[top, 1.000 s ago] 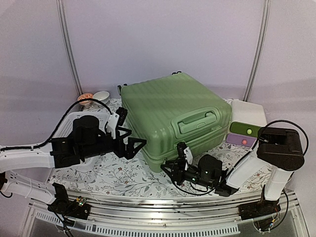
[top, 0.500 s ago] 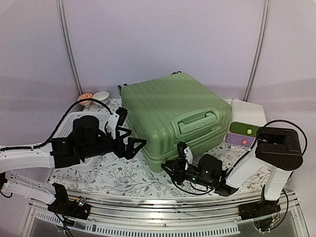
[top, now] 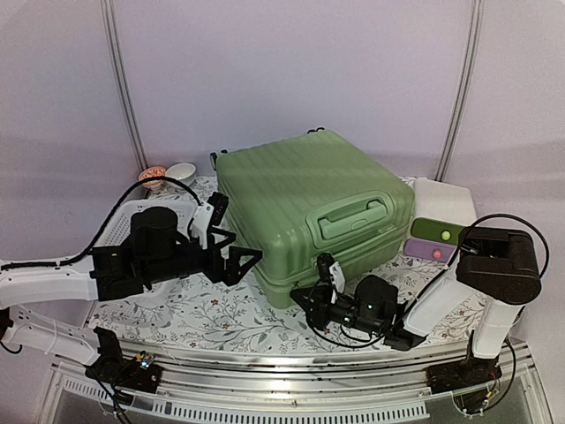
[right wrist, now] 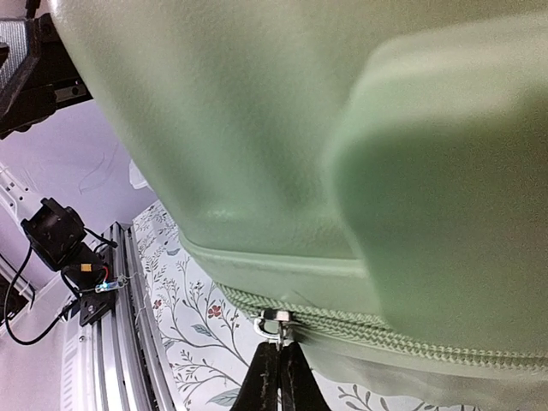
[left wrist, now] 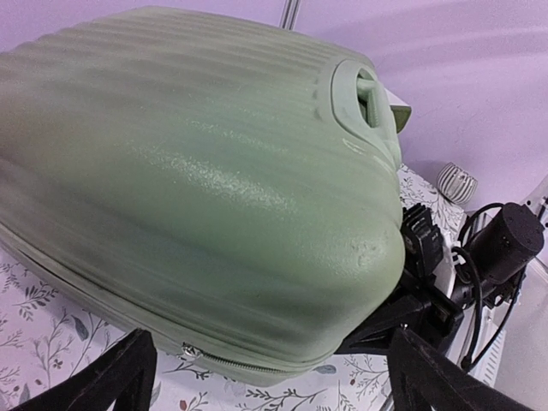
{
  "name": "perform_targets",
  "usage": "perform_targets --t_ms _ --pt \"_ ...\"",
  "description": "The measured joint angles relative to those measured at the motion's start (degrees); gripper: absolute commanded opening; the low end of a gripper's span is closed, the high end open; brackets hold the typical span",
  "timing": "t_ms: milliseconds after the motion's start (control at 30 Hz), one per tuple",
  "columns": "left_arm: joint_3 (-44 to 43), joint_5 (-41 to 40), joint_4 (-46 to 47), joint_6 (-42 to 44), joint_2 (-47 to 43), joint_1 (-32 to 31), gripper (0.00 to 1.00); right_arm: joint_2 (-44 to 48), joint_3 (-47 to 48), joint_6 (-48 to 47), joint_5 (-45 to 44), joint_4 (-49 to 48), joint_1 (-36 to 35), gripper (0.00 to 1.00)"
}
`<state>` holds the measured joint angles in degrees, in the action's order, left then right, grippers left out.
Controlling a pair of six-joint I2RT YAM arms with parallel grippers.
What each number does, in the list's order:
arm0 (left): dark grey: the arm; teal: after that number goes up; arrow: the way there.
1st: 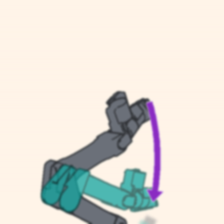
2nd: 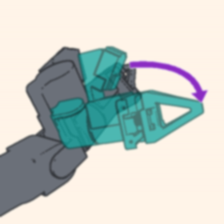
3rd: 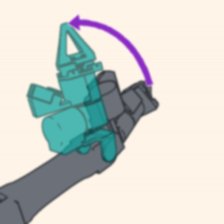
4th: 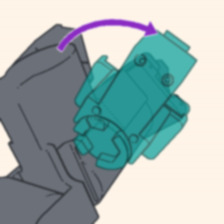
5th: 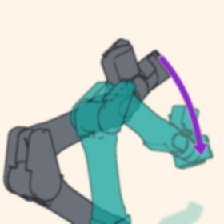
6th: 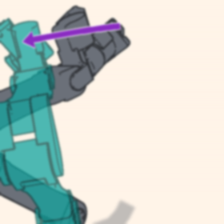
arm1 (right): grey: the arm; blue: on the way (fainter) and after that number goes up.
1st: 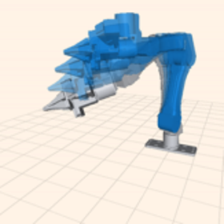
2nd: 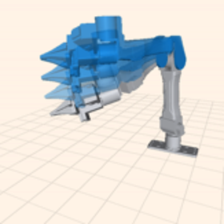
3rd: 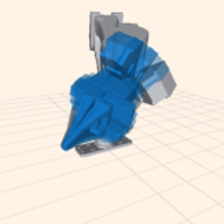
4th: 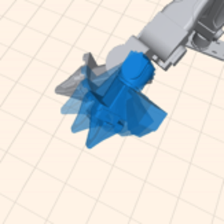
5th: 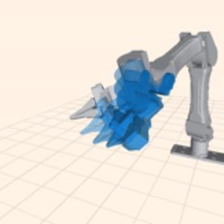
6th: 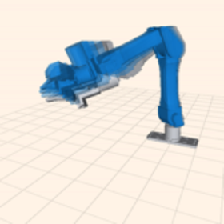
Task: Open, take out, and arrange the luggage
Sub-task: Unzip the zipper of the luggage.
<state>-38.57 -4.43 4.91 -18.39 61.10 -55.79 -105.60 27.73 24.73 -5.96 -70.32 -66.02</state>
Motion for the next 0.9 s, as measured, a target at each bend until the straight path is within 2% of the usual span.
perform_targets --t_ms 233,433,900 --pt "0.0 0.3 0.0 0.0 0.0 0.0 0.96 0.5 -0.6 0.2 0.2 -0.1 0.1 0.02" --pt "0.0 0.6 -0.1 0.0 0.0 0.0 0.96 5.6 -4.9 1.1 -3.0 1.3 0.4 0.02" --pt "-1.9 0.3 -1.9 1.4 3.0 0.0 0.95 22.9 -9.8 -0.1 -16.0 19.7 1.6 0.02"
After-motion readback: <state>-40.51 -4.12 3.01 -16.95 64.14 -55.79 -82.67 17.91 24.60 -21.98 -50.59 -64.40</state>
